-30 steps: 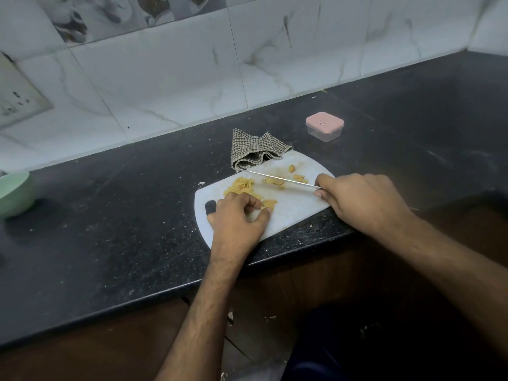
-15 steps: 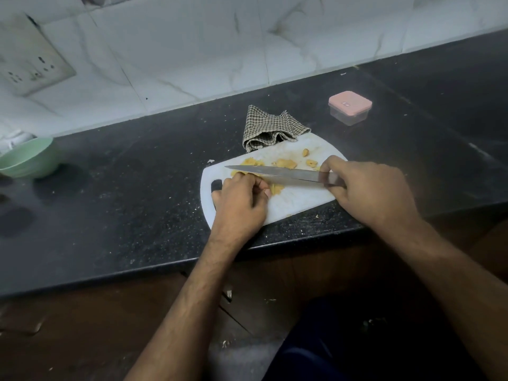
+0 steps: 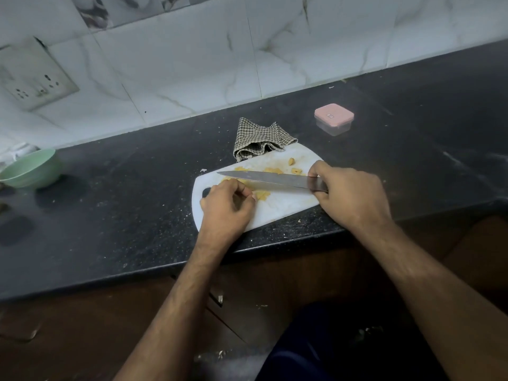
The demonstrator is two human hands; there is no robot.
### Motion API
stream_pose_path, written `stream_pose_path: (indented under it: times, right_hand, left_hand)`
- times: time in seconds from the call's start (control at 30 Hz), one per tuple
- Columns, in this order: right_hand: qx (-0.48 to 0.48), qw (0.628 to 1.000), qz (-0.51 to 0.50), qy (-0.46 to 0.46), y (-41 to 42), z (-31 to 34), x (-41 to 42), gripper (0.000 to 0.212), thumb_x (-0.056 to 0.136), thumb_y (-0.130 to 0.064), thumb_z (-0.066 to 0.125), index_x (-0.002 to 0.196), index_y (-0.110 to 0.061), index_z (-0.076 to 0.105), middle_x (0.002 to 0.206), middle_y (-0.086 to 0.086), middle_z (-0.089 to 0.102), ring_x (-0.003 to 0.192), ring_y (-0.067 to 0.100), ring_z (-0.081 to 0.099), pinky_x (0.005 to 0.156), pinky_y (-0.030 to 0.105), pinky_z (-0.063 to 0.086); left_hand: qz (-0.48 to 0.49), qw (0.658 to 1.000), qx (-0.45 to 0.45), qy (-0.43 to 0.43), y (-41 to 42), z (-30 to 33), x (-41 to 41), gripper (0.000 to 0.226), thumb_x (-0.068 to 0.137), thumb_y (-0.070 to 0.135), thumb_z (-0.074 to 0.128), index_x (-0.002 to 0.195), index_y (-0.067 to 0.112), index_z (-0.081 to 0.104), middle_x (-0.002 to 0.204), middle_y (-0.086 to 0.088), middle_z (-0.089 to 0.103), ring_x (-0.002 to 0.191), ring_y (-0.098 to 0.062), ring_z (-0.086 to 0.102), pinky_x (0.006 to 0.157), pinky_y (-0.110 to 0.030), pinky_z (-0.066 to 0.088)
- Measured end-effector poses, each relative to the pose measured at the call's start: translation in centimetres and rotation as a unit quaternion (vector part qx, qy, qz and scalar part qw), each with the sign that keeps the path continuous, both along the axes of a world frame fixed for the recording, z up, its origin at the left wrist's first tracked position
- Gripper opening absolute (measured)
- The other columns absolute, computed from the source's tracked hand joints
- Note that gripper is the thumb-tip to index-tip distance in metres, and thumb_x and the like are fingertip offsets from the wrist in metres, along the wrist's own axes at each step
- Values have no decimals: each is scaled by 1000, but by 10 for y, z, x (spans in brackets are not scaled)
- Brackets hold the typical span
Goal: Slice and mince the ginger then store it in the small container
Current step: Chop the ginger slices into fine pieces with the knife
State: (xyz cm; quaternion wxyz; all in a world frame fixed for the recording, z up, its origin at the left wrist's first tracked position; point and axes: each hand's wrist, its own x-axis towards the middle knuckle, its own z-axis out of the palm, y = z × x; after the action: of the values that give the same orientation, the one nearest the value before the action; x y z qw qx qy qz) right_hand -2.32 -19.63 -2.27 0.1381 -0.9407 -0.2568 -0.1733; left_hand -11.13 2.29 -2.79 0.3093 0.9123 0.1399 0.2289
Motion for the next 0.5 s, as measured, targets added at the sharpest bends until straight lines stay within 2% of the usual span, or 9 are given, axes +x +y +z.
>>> stream_pose_path:
  times: [0.07, 0.13, 0.23, 0.3, 0.5]
  right_hand:
    - [1, 1000, -18, 0, -2, 0, 0, 12, 93, -31, 57, 101, -34, 49, 77, -8, 64, 65, 22, 57, 58, 30, 40]
    - [3, 999, -33, -4, -4, 1, 0, 9, 94, -30, 55, 101, -32, 49, 77, -7, 64, 63, 23, 53, 58, 30, 40]
    - [3, 999, -37, -6, -4, 2, -1, 10, 94, -30, 56, 100, -32, 49, 77, -8, 64, 63, 22, 53, 59, 30, 42]
    - [4, 999, -38, -3, -4, 2, -2, 10, 94, -30, 57, 100, -32, 49, 77, -9, 64, 64, 22, 56, 60, 31, 45]
    - [4, 999, -47, -11, -2, 3, -2, 11, 93, -29, 58, 99, -32, 49, 76, -9, 64, 62, 22, 55, 57, 30, 41]
  left_hand:
    - [5, 1000, 0, 1, -4, 0, 0, 14, 84, 26, 73, 75, 27, 63, 75, 16, 63, 79, -5, 57, 89, -53, 51]
    - [9, 1000, -8, -3, -7, 1, -1, 13, 81, 21, 72, 73, 25, 63, 72, 15, 64, 74, -6, 58, 87, -47, 52]
    - [6, 999, -37, -6, -7, 1, -4, 12, 80, 14, 71, 73, 22, 65, 71, 12, 67, 72, -8, 60, 72, -24, 50]
    - [6, 999, -51, -11, -5, 1, -5, 14, 81, 12, 71, 73, 21, 66, 71, 11, 68, 71, -8, 60, 63, -14, 45]
    - [11, 995, -87, -57, -2, 1, -6, 15, 87, 12, 72, 76, 17, 63, 74, 8, 70, 57, 2, 51, 55, -10, 40]
